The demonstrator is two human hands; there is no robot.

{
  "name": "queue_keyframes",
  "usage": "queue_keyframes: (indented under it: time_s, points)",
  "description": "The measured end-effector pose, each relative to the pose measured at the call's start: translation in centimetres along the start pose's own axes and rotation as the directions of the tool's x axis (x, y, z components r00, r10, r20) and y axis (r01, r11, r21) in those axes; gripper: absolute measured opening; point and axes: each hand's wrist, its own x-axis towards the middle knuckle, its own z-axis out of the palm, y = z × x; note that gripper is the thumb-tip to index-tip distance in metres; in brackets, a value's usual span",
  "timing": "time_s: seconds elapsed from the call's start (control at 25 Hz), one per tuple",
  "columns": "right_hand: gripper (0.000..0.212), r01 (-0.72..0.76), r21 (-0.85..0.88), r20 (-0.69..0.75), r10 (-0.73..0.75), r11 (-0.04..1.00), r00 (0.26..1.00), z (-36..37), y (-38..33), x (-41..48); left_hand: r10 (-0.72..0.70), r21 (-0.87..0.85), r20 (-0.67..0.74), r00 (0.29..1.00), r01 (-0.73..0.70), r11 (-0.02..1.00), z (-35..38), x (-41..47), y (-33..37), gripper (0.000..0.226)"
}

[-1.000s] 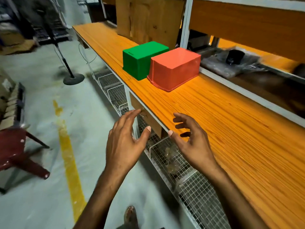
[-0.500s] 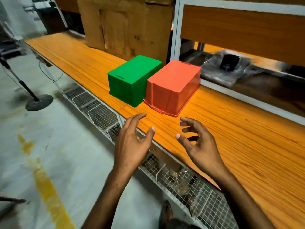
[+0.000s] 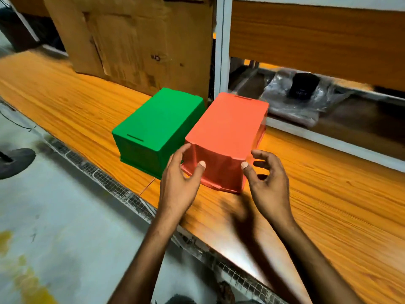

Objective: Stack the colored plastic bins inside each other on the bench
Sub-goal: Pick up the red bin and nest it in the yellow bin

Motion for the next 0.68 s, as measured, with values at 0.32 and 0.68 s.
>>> queue_keyframes:
  time_s: [0.32, 0.68]
  points:
    - [0.067, -0.24, -0.105, -0.038, 0.237, 0.965, 0.971, 5.0, 2.4, 4.3, -0.159, 0.007, 0.188, 0.969, 0.161, 0.987, 3.2, 10.7, -3.6, 0.07]
    - [0.063, -0.126, 0.139, -0.128, 0.143, 0.982, 0.981, 1.8, -2.8, 5.4, 0.045, -0.295, 0.222, 0.974, 0.023, 0.955, 1.8, 13.9, -1.1, 0.069]
